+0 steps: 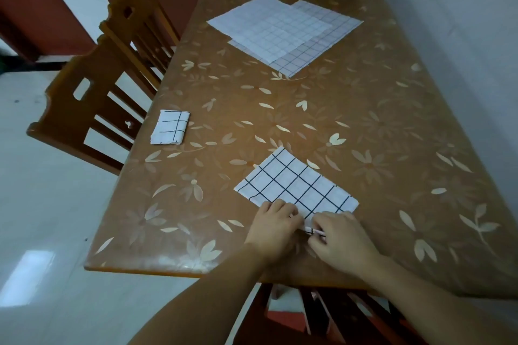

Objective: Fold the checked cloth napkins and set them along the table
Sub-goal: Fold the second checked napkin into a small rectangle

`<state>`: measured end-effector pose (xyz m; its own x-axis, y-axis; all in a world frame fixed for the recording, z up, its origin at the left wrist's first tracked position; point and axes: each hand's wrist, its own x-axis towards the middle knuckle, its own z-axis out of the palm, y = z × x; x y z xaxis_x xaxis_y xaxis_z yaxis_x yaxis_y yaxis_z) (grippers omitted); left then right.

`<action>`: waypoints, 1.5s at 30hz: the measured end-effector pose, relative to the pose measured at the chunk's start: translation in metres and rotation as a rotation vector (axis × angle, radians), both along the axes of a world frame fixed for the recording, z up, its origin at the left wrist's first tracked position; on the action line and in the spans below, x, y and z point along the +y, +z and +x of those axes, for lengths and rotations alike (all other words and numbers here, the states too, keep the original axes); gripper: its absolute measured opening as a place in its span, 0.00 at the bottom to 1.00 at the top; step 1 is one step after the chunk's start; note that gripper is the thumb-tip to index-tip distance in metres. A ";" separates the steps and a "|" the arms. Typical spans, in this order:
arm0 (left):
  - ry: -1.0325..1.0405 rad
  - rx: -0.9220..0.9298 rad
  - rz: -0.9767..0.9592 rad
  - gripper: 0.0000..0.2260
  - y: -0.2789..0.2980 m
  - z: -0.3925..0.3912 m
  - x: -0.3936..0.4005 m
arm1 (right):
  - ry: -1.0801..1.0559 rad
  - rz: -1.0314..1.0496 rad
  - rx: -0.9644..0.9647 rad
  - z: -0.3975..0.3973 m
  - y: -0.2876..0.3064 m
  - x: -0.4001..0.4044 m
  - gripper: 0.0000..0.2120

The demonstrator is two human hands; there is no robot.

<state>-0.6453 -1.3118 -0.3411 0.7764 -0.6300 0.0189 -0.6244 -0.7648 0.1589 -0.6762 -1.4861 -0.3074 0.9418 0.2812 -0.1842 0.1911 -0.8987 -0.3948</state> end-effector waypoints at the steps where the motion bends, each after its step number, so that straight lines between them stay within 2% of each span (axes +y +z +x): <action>1: 0.017 0.026 -0.003 0.06 0.003 -0.001 0.004 | -0.010 0.072 0.025 -0.004 0.002 0.007 0.08; 3: 0.074 0.109 0.013 0.07 0.012 -0.003 0.016 | 0.007 0.148 0.035 -0.010 0.002 0.014 0.06; 4: 0.101 0.154 0.030 0.08 0.016 -0.005 0.024 | 0.035 0.127 0.023 -0.014 -0.001 0.014 0.10; 6: 0.162 0.219 0.012 0.11 0.020 -0.009 0.045 | 0.107 0.007 0.025 -0.017 -0.008 0.010 0.27; 7: 0.182 0.244 -0.015 0.11 0.021 -0.012 0.054 | 0.121 -0.065 0.026 -0.018 -0.010 0.007 0.33; 9: 0.232 0.287 -0.100 0.12 0.018 -0.016 0.072 | 0.103 -0.172 0.033 -0.016 -0.014 0.003 0.35; 12: 0.349 0.354 -0.263 0.12 0.016 -0.022 0.090 | 0.075 -0.171 0.039 -0.010 -0.020 0.000 0.27; 15: 0.491 0.384 -0.406 0.07 0.014 -0.025 0.101 | -0.080 0.137 0.085 -0.006 -0.021 0.006 0.09; 18: 0.613 0.507 -0.567 0.07 0.011 -0.023 0.110 | -0.300 0.403 0.212 -0.001 -0.015 0.013 0.06; 22: 0.733 0.569 -0.659 0.06 0.008 -0.020 0.113 | -0.407 0.595 0.395 0.007 -0.013 0.021 0.07; 26: 0.811 0.659 -0.669 0.05 0.002 -0.016 0.112 | -0.504 0.606 0.415 0.010 -0.018 0.023 0.08; 30: 0.833 0.702 -0.618 0.07 0.001 -0.011 0.110 | -0.620 0.610 0.419 0.012 -0.022 0.022 0.04; 34: 0.803 0.684 -0.582 0.10 0.001 -0.008 0.106 | -0.698 0.609 0.452 0.009 -0.023 0.020 0.05; 39: 0.856 0.646 -0.578 0.07 0.004 -0.004 0.098 | -0.785 0.589 0.458 0.005 -0.025 0.018 0.08; 43: 0.783 0.698 -0.532 0.11 0.005 -0.007 0.095 | -0.812 0.579 0.452 0.005 -0.022 0.015 0.04; 45: 0.737 0.667 -0.456 0.13 0.004 -0.009 0.094 | -0.822 0.575 0.454 0.006 -0.021 0.013 0.04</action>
